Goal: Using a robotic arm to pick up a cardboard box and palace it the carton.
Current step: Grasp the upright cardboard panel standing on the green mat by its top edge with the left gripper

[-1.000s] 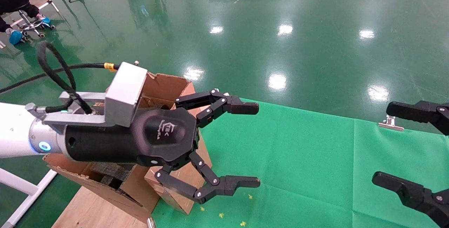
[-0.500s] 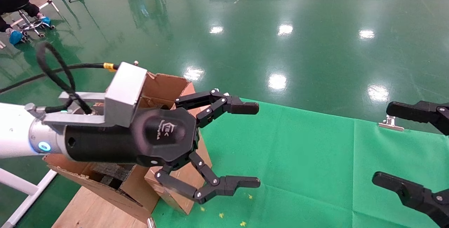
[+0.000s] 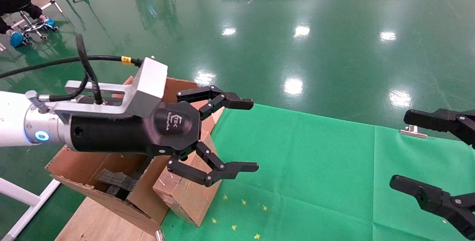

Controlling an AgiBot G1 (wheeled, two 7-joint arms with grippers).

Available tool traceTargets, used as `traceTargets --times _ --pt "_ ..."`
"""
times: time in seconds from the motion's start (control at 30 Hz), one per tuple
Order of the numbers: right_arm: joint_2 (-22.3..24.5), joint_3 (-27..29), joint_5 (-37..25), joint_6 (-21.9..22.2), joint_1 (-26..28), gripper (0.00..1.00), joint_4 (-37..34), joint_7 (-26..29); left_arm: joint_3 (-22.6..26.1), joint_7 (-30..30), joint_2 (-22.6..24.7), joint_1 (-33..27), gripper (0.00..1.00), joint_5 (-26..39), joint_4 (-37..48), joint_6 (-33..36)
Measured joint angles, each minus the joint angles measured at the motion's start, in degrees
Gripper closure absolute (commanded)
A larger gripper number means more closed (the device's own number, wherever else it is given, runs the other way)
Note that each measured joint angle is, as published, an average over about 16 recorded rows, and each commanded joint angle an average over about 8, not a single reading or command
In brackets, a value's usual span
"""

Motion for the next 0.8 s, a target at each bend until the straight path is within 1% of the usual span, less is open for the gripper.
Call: traceTargets --times 0.17,0.33,0.47,0.63,0.73,0.8 --pt "0.00 0.00 0.00 0.01 0.00 1.00 -0.01 0.00 1.01 -1.86 -0.92 -1.45 0.00 3.88 -0.24 -1.18" --pt "0.01 0.00 0.00 0.01 -0.01 1.00 -0.01 0.00 3.41 -7.54 -1.77 -4.68 0.00 11.95 -0.88 -2.83" --pt "0.01 0.00 0.00 0.01 -0.01 1.00 -0.01 0.00 5.93 -15.11 -2.22 -8.32 0.00 20.18 -1.52 -3.85" --pt "0.01 0.00 0.00 0.01 -0.01 1.00 -0.01 0.00 9.45 -27.13 -1.87 -13.55 0.00 29.77 -2.30 -3.08" --pt "0.01 0.00 0.00 0.01 -0.01 1.00 -0.01 0.00 11.40 -33.68 -1.23 -16.54 0.00 33.48 -2.49 -1.03" --pt "0.01 0.00 0.00 0.01 -0.01 1.00 -0.01 0.00 12.66 -37.46 -0.86 -18.16 0.00 34.79 -2.54 0.51"
